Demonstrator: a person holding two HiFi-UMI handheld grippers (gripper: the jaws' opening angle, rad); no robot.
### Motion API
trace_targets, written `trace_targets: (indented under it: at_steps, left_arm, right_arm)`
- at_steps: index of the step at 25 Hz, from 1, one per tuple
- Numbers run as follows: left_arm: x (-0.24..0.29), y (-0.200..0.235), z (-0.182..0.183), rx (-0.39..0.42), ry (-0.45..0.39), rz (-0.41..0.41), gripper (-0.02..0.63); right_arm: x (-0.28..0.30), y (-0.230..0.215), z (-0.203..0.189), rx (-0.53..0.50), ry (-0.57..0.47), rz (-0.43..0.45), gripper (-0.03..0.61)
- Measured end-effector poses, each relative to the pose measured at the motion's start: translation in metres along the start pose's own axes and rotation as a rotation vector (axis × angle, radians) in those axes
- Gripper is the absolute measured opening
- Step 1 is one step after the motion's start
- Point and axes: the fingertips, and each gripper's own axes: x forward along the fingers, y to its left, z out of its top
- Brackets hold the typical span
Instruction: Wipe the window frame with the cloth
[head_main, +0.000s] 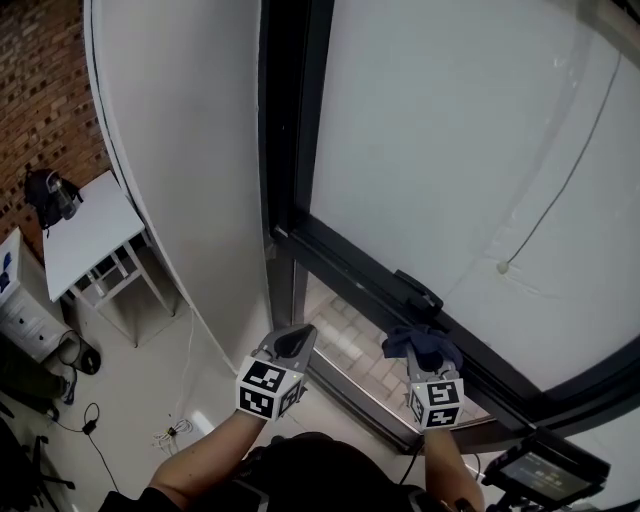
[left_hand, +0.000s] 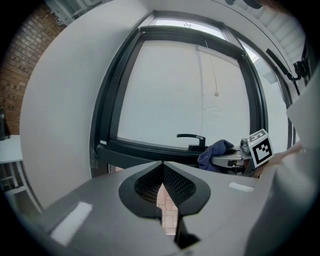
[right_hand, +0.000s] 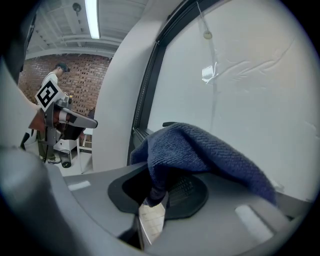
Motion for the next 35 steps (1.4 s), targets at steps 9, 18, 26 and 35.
trace_targets:
  at_steps: [9, 18, 26, 35]
  left_arm:
    - [-0.008, 0.028, -0.006, -0.021, 0.009, -0.010, -0.006]
    - [-0.016, 0.047, 0.000, -0.014, -0.003, -0.027, -0.006]
    - [-0.017, 0.065, 0.004, -0.040, -0.013, 0.002, -0.006]
    - [-0.011, 0.091, 0.009, -0.043, 0.001, 0.045, -0.006]
  right_arm:
    - [0.032, 0.019, 0.014, -0.019, 0.004, 0.002, 0.067]
    - [0.056, 0.032, 0.025, -0.017, 0.011, -0.001, 0.067]
    - [0.080, 0.047, 0.036, -0.007, 0.024, 0.032, 0.067]
    - [0.112, 0.071, 0.051, -0.019, 0.017, 0.032, 0.067]
